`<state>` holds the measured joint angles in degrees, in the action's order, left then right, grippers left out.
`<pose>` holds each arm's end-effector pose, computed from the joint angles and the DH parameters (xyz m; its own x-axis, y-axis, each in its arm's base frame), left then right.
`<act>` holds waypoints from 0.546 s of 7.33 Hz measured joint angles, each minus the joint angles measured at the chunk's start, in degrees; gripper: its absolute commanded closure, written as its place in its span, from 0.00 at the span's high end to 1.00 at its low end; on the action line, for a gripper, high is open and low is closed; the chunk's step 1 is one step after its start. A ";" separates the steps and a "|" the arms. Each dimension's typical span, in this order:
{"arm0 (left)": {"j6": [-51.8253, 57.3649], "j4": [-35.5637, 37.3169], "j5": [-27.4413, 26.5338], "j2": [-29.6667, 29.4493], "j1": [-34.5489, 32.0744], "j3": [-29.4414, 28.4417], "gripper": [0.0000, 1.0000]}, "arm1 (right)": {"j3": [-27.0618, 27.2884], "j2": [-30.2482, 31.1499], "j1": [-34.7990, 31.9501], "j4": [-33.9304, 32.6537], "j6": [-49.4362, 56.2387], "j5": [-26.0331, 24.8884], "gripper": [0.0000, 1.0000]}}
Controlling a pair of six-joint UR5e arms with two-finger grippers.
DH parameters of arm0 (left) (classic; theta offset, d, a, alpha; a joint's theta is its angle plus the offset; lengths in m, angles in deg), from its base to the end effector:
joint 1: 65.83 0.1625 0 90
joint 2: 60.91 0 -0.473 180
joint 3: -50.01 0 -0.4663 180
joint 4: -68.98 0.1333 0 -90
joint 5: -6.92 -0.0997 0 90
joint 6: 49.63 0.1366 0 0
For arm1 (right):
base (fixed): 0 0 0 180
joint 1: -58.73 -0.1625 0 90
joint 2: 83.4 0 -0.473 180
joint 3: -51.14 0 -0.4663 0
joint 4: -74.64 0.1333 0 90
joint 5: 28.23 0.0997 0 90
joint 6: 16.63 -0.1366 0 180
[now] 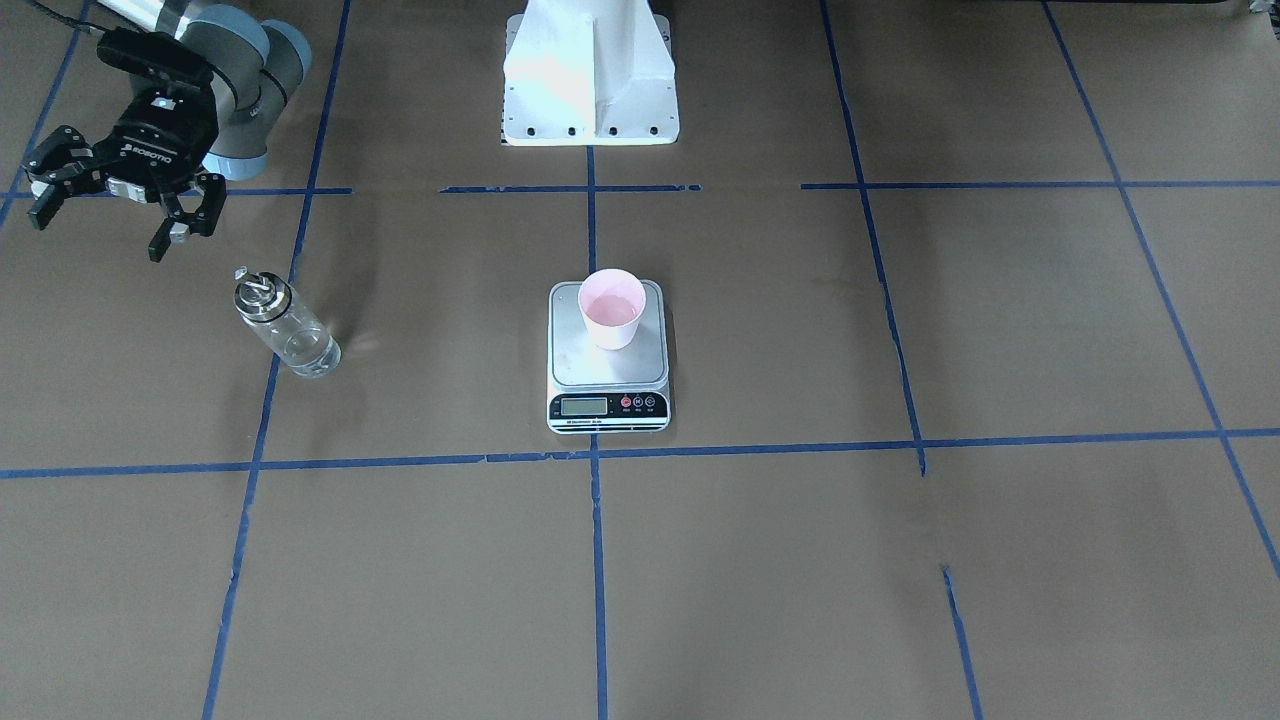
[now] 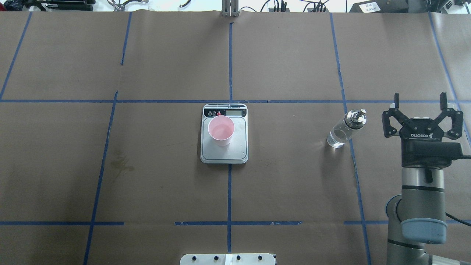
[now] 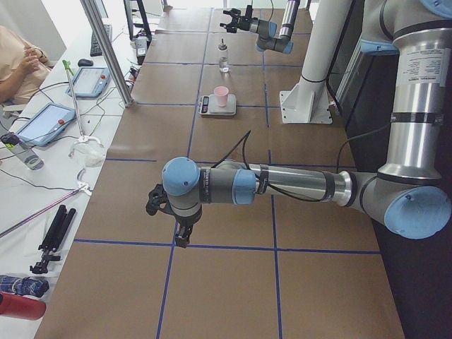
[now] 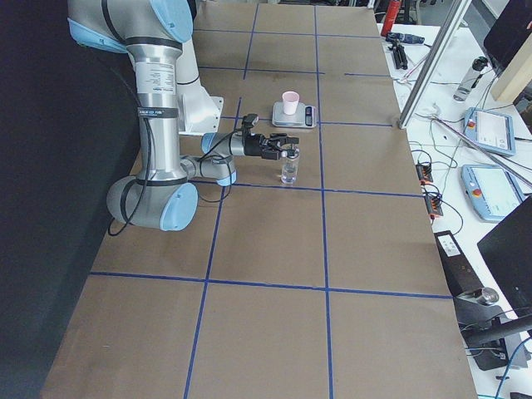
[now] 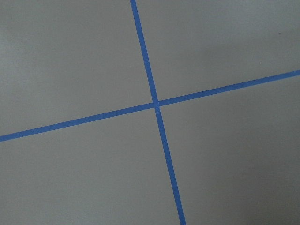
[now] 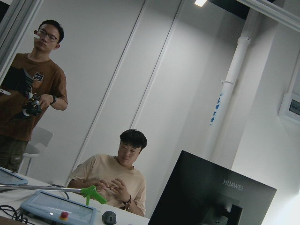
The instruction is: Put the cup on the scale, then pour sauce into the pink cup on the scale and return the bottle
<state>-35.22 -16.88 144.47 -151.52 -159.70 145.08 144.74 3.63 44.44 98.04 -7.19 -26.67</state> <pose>-0.0710 -0.5677 0.6788 0.6703 0.2232 -0.7077 -0.1026 0.9724 0.2096 -0.3609 -0.3704 0.4933 0.9138 0.2051 0.3505 -0.3388 -0.0909 0.9365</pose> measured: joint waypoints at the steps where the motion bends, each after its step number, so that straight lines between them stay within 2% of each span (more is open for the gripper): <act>1: 0.00 -0.02 0.00 0.00 0.00 -0.03 1.00 | -1.56 0.70 -1.95 3.03 3.73 0.08 1.00; 4: 0.06 -0.01 -0.08 0.08 0.00 -0.19 1.00 | -6.46 1.74 -12.03 5.41 5.67 3.92 1.00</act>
<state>-35.16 -16.89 144.39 -151.44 -159.70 144.89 138.28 5.38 32.41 103.45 -1.52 -22.75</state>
